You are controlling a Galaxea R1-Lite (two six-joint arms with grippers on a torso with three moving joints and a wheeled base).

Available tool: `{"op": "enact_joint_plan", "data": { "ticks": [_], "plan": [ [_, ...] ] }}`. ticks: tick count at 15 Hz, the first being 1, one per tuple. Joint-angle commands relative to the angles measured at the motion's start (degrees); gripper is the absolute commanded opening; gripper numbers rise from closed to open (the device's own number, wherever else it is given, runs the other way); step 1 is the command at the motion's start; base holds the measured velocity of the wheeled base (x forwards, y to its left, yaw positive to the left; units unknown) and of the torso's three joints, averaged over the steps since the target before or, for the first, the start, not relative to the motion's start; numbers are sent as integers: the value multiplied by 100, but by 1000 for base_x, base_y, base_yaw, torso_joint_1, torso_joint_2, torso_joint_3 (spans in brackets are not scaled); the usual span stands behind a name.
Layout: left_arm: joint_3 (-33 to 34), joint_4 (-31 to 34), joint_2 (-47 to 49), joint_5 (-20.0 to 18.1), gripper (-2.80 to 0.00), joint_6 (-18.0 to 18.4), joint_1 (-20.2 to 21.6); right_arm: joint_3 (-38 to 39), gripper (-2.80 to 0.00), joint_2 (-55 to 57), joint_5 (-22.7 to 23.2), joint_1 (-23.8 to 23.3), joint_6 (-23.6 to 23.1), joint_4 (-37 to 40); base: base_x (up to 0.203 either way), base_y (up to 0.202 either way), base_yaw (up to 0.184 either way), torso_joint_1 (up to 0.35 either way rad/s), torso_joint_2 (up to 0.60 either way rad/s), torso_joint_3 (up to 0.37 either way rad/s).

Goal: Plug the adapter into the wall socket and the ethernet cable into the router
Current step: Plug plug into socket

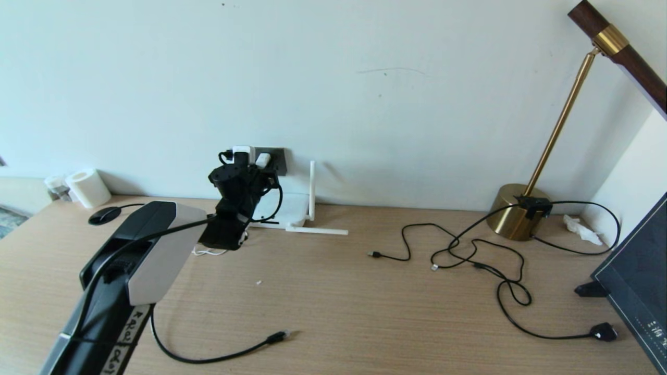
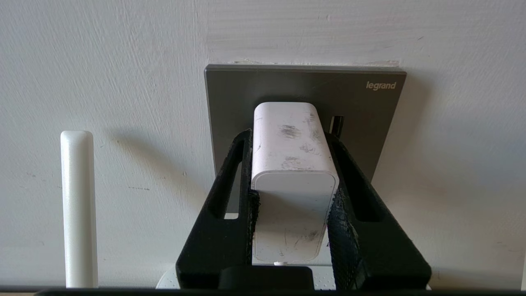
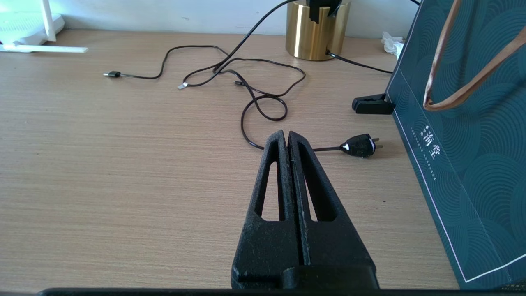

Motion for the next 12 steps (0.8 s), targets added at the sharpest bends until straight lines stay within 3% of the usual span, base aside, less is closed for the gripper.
{"op": "enact_joint_plan", "data": {
  "ticks": [1, 12],
  "plan": [
    [1, -29, 24, 10, -280, 1, -10, 0, -280, -2, 1, 1, -1, 0, 0, 0, 0, 0, 0, 0],
    [-8, 7, -11, -250, -280, -8, 164, 0, -280, -2, 1, 1, -1, 0, 0, 0, 0, 0, 0, 0]
  ]
}}
